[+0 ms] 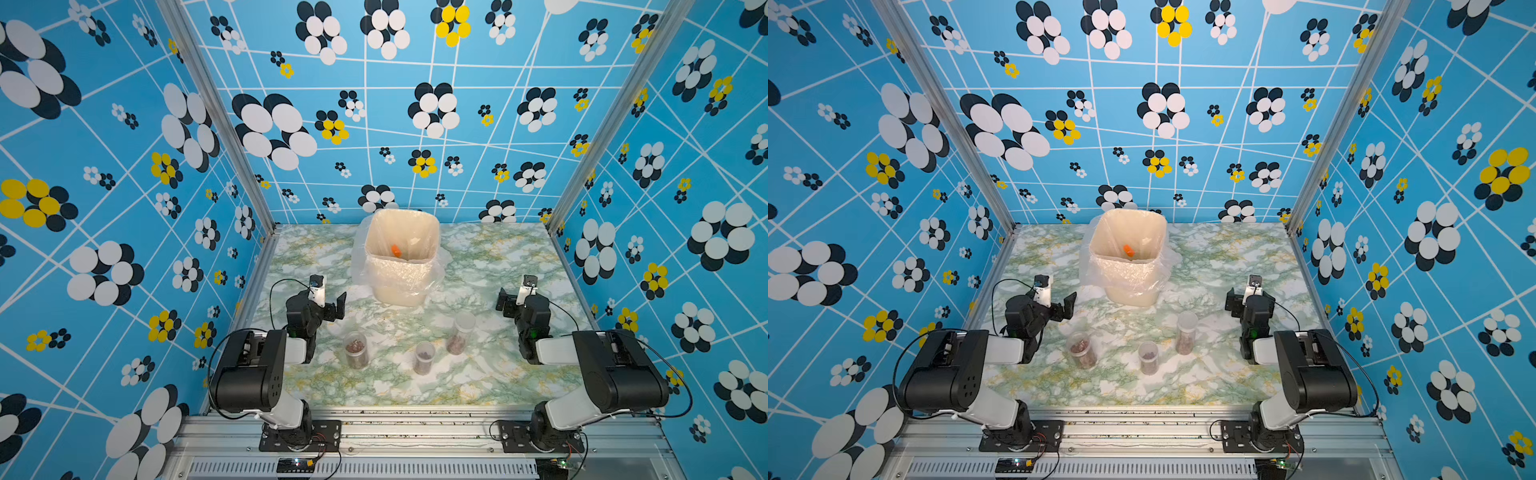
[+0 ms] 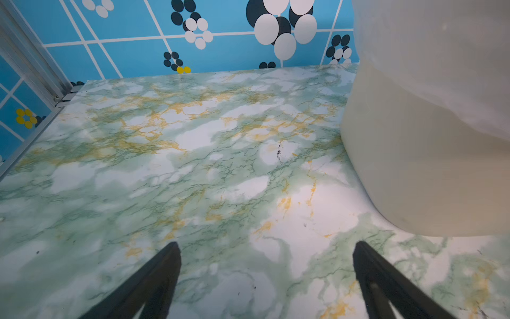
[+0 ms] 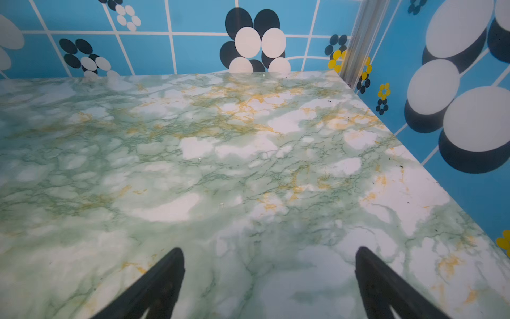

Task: Empty the moldy dried flower tea in the jars
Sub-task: Pick up the jar from the center of the board.

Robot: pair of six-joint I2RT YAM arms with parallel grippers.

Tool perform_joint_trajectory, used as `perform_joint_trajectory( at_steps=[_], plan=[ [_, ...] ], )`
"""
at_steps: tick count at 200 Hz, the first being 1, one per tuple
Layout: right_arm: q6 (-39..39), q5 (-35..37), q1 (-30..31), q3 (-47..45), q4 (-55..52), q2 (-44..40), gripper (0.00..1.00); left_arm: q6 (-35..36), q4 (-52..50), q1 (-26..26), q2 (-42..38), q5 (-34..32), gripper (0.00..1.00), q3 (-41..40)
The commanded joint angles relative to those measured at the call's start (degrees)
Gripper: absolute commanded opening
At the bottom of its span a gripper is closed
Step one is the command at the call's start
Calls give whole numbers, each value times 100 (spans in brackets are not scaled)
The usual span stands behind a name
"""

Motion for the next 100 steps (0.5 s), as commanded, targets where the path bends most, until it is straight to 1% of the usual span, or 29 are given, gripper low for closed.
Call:
perform_joint_trajectory(
  at_steps=[1, 63, 75, 85, 100],
  plan=[
    [-117, -273, 47, 44, 260, 61, 99, -38, 143, 49, 55, 101, 99, 75],
    [-76, -142, 50, 94, 165, 62, 99, -38, 114, 53, 61, 151, 99, 92],
    [-67, -119, 46, 103, 155, 64, 99, -101, 51, 59, 64, -8, 99, 129],
    [-67, -125, 46, 104, 155, 64, 99, -184, -26, 61, 57, -270, 99, 175],
    [-72, -125, 45, 106, 156, 65, 99, -244, -27, 61, 59, -416, 99, 171]
  ],
)
